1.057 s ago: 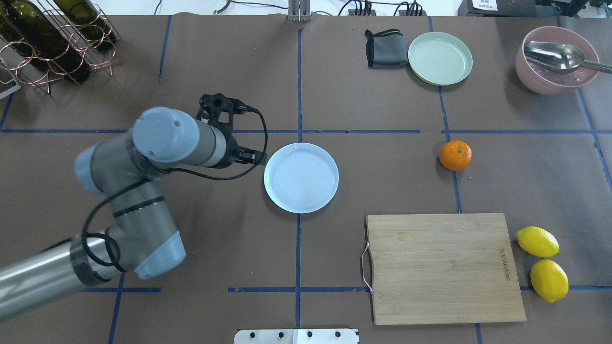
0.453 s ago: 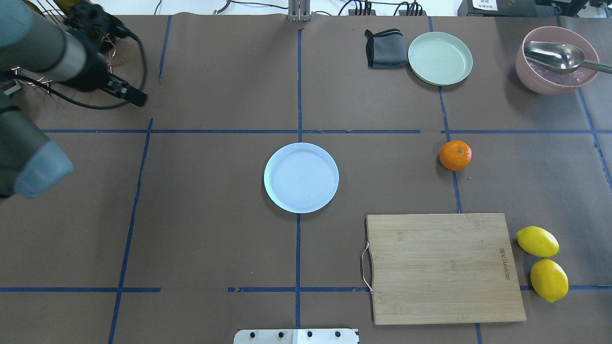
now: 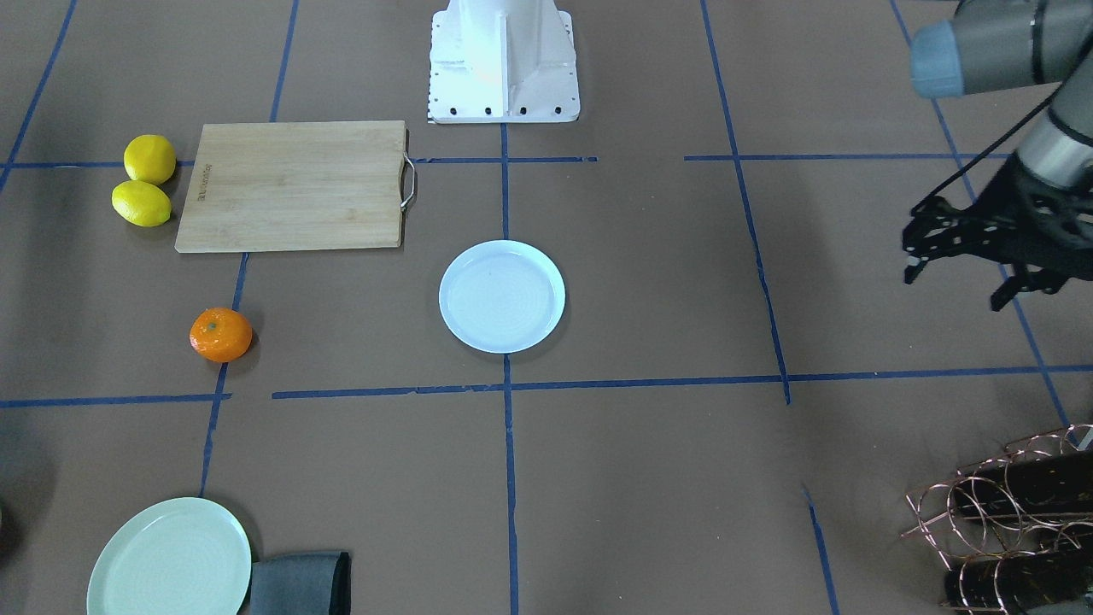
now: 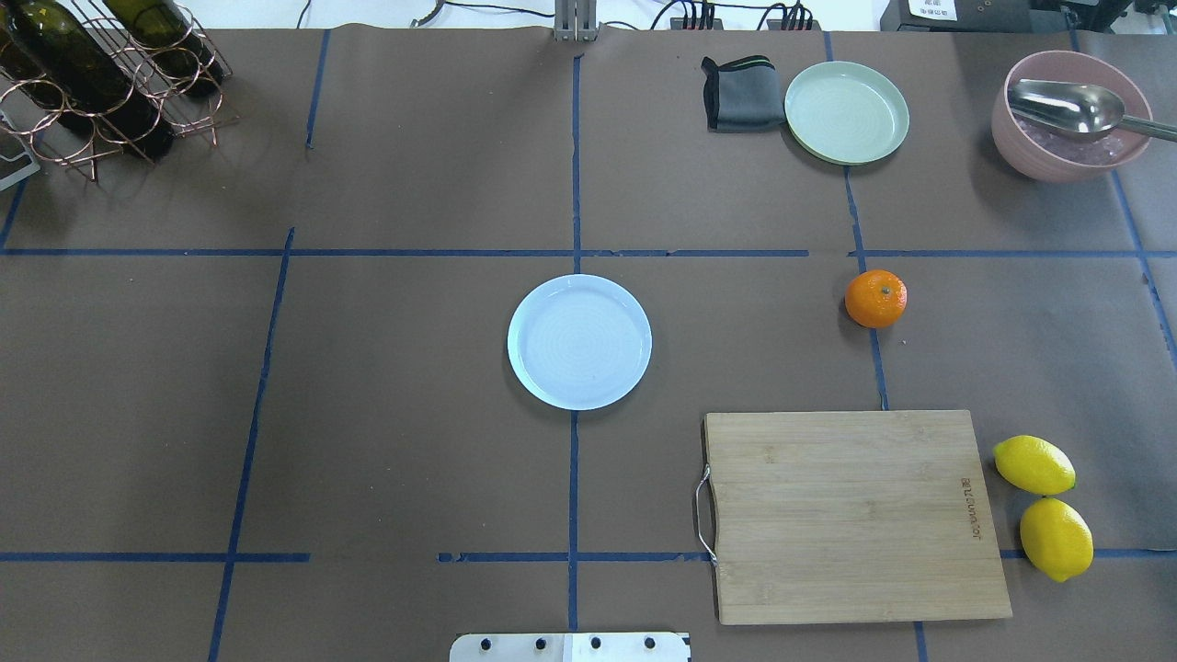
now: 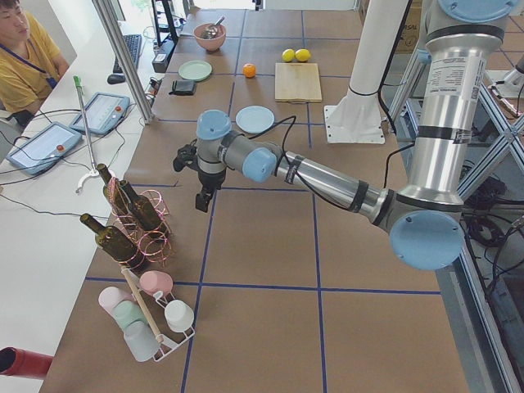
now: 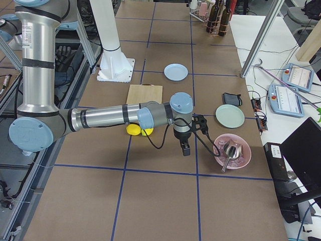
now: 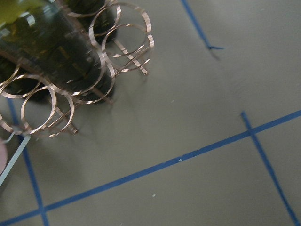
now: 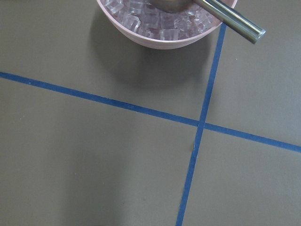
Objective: Pick orange to plate
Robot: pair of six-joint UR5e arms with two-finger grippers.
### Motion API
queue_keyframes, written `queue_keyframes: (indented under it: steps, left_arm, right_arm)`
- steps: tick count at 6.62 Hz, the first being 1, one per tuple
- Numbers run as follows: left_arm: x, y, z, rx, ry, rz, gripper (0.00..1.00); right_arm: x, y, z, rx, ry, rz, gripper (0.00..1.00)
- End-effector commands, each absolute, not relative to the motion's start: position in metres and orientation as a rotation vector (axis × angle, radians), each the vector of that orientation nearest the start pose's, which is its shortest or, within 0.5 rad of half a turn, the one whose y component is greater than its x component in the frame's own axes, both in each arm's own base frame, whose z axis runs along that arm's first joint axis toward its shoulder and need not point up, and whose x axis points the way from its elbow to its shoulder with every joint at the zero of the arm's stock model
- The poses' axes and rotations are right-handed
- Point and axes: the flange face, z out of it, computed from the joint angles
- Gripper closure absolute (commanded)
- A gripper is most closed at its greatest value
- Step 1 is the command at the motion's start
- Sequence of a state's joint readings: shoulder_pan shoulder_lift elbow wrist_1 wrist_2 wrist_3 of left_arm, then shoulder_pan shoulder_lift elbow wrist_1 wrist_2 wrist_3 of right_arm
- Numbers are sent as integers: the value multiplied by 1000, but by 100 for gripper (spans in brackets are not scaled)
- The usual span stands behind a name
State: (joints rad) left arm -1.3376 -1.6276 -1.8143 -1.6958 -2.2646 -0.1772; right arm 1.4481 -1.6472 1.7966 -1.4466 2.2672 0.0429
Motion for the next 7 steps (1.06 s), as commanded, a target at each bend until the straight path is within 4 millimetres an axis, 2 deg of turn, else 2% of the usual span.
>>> queue_keyframes:
  steps: [1,2,3,4,5,6,7]
  left_arm:
    - [19,-482,583,168,729,231,0]
    - [-10,-462,609,156,716,240,0]
    - [-40,-454,618,149,706,232,0]
    - [-61,-454,620,119,703,247,0]
    - [-62,-453,620,107,699,242,0]
    - [-62,-455,619,115,698,243,0]
    - [-62,-462,615,124,697,247,0]
  right_arm:
    - [11,-477,572,208,-712,-173,0]
    - [11,-478,571,211,-712,-174,0]
    - [11,-479,571,211,-712,-174,0]
    - [11,-480,570,214,-713,-171,0]
    - [11,-479,557,238,-716,-179,0]
    - [-2,-494,536,251,-734,-142,0]
    - [-49,-506,516,261,-759,-192,0]
